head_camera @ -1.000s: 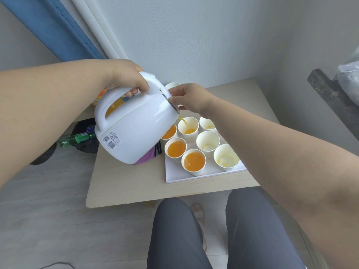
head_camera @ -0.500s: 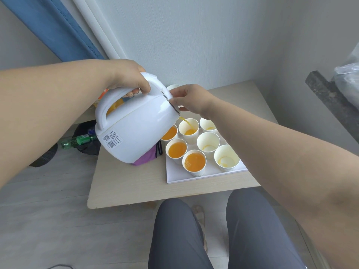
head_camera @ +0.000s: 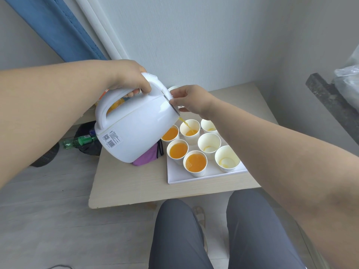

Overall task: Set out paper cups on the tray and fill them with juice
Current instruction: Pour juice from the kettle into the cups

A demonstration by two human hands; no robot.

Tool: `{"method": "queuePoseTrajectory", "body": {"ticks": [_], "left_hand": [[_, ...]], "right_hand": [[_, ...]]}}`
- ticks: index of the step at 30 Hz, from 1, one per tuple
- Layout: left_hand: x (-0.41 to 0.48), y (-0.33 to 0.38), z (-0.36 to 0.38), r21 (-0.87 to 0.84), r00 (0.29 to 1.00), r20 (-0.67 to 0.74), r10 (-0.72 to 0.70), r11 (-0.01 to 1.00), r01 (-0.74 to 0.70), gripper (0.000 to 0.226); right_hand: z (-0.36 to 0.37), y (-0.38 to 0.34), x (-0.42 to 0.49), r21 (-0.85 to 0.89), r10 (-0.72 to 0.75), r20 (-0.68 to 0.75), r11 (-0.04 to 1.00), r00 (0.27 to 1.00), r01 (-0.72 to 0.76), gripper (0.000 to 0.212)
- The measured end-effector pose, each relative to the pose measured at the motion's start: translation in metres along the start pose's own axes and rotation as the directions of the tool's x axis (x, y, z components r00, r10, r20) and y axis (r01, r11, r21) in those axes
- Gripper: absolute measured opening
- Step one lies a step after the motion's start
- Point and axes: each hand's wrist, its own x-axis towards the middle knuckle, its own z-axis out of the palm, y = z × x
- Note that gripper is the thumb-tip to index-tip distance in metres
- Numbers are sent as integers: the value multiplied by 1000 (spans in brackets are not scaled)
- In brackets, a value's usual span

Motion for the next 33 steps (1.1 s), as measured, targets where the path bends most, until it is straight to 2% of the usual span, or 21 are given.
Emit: {"method": "queuePoseTrajectory", "body": {"ticks": [20,33], "left_hand": [[1,3,1,43,1000,-21,13,999,-12,7],[3,8,4,128,999,-27,26,991,-22,7]], "right_hand": [[-1,0,-2,36,22,6,999,1000,-22,35],[-2,2,-3,75,42,12,996,999,-43,38]]}}
